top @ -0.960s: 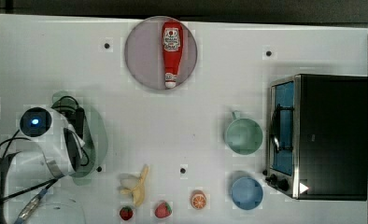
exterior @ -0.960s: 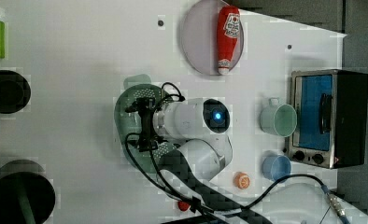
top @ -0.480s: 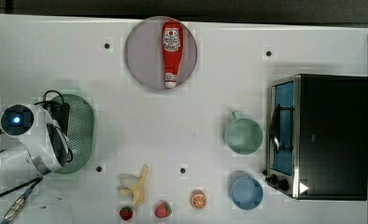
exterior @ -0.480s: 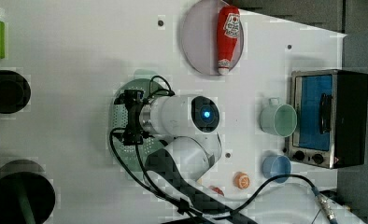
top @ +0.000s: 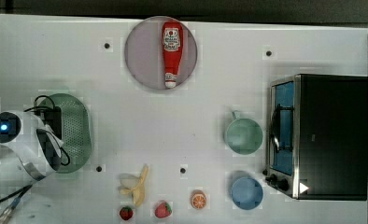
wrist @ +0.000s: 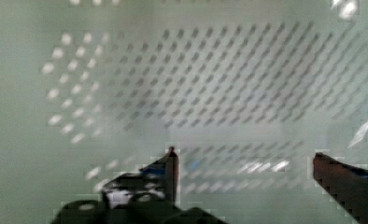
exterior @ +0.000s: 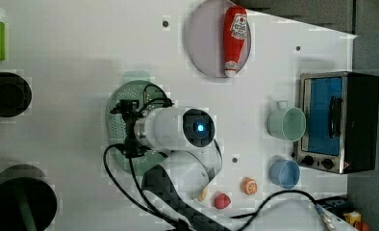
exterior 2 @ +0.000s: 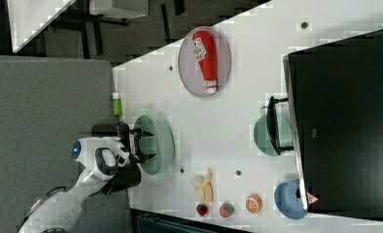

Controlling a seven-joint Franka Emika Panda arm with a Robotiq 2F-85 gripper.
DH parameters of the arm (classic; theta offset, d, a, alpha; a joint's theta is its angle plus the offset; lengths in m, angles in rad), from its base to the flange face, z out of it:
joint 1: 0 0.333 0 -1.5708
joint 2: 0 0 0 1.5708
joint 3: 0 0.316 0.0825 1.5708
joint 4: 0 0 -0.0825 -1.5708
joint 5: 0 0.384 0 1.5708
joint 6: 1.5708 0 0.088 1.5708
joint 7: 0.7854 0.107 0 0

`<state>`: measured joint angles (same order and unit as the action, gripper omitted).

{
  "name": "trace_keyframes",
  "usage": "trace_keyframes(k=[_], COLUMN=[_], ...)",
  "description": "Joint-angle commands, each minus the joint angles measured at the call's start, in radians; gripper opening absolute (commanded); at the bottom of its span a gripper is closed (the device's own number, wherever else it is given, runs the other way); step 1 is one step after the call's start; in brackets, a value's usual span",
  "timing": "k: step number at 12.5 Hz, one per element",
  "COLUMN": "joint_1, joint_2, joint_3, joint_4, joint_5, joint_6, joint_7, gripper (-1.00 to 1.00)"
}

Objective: Drag strainer right to left.

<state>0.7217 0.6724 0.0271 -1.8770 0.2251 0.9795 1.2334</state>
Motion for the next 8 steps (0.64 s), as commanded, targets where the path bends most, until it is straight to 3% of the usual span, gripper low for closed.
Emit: trace_keyframes(k=[1, 5, 8], joint_1=[-0.046, -0.069, -0.081], joint_2=[-0.202, -0.485, -0.667], joint_3=[-0.104, -0.334, -0.523], joint_4=[0.026, 0.029, 0.054], joint_5=[0.035, 0.007, -0.128], joint_6=[-0.182, -0.465, -0.665], joint_7=[-0.265, -0.669, -0.855], gripper=[1.00, 1.00, 1.00])
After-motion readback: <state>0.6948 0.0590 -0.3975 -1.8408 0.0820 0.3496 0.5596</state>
